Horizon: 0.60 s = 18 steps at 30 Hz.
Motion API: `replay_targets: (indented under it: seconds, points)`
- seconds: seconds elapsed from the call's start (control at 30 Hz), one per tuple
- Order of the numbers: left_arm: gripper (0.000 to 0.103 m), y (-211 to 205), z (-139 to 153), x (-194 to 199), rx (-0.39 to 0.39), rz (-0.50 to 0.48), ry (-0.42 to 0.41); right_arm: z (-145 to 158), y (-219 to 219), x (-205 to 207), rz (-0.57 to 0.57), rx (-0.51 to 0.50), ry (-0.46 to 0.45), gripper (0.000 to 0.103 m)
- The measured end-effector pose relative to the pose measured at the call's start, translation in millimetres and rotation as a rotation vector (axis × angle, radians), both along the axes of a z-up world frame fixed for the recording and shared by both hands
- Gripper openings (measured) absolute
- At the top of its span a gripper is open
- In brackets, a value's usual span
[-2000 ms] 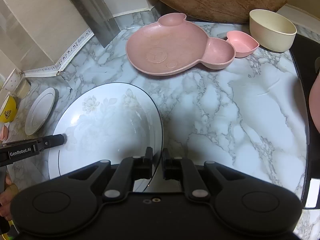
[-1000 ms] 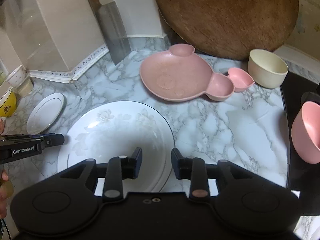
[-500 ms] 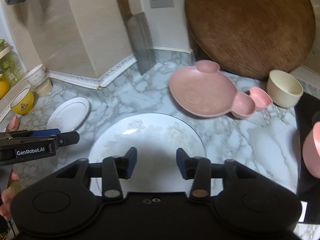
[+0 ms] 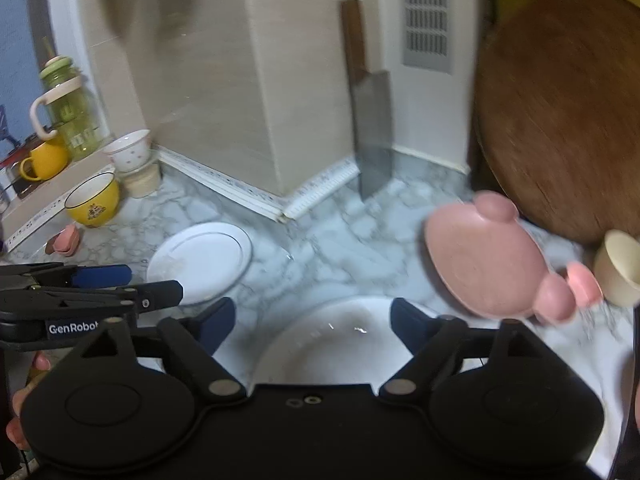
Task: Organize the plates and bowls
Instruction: 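Open both tools and move them toward the small white plate, then close the left tool on the small white plate rim while the right tool grips it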
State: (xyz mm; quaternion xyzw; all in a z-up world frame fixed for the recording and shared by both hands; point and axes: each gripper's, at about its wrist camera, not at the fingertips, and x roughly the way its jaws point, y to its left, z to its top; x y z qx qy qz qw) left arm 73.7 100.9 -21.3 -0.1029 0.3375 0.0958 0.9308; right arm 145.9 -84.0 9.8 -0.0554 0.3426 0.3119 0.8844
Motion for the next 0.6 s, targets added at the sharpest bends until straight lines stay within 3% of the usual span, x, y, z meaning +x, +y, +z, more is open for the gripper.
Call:
replay_targets:
  seconds: [0.07, 0.13, 0.33, 0.6]
  points:
    - [0.078, 7, 2, -1, 0.010, 0.028, -0.007, 2, 10, 1, 0.014, 0.003, -0.018, 0.097]
    - [0.078, 16, 3, -3, 0.018, 0.054, -0.020, 3, 19, 4, 0.034, 0.004, -0.026, 0.102]
    - [0.078, 45, 1, 0, 0.008, 0.121, -0.010, -3, 47, 23, 0.078, -0.007, -0.007, 0.103]
    - [0.078, 87, -13, 18, -0.012, 0.179, 0.061, -18, 80, 59, 0.087, -0.022, 0.065, 0.101]
